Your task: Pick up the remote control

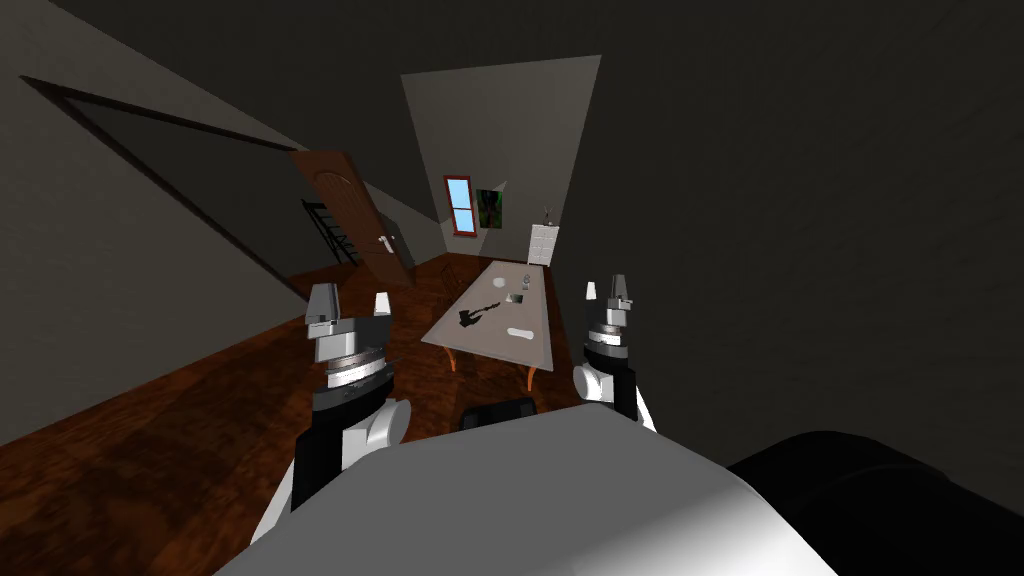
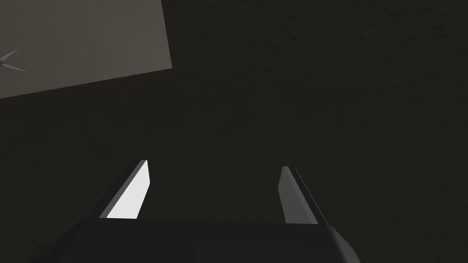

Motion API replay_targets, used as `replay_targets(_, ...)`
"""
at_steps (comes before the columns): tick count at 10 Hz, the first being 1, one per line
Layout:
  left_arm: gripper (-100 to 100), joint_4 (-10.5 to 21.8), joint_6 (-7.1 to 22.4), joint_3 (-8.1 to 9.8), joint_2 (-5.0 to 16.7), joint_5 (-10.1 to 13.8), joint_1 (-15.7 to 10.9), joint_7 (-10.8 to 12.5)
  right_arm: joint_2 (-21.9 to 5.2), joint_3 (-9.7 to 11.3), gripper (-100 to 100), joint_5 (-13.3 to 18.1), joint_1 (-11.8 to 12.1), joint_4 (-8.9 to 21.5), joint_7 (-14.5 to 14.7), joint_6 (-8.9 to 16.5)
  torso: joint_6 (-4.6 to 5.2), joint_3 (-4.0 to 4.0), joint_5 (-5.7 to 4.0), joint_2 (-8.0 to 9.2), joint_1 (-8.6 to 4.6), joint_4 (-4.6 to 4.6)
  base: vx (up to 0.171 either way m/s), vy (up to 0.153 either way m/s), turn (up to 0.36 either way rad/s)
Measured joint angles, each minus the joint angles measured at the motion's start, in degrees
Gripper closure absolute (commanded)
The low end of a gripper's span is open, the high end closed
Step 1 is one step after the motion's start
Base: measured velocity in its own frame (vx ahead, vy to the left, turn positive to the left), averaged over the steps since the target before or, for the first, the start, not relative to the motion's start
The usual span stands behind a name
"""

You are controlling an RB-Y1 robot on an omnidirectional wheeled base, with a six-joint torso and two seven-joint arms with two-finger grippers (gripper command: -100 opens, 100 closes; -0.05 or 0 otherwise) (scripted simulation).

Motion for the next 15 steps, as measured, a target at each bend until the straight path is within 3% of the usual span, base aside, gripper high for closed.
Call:
replay_targets(5,0,0.0,0.0,0.0,0.0,0.0,0.0,0.0,-6.57,2.64,-100,3.35,0.04,6.31,-0.43,0.13,-0.02,-0.03,0.01,-0.05,0.07,-0.01,0.007,0.018,0.174)
replay_targets(7,0,0.0,0.0,0.0,0.0,0.0,0.0,0.0,-9.9,4.03,-100,5.39,-0.47,9.15,-0.79,1.42,-0.03,-0.03,0.02,-0.05,0.09,-0.01,0.008,0.02,0.175)
replay_targets(9,0,0.0,0.0,0.0,0.0,0.0,0.0,0.0,-12.03,5.11,-100,6.65,0.68,11.5,-1.14,0.86,-0.01,-0.02,0.01,-0.02,0.05,-0.01,0.007,0.012,0.131)
replay_targets(13,0,0.0,0.0,0.0,0.0,0.0,0.0,0.0,-16.24,6.66,-100,9.07,0.31,17.53,-1.87,0.34,-0.01,-0.02,0.01,-0.04,0.05,-0.01,0.009,0.017,0.206)
replay_targets(15,0,0.0,0.0,0.0,0.0,0.0,0.01,0.0,-18.91,8.33,-100,11.12,0.61,19.42,-2.32,1.74,0.02,-0.03,0.01,-0.05,0.05,-0.01,0.009,0.007,0.055)
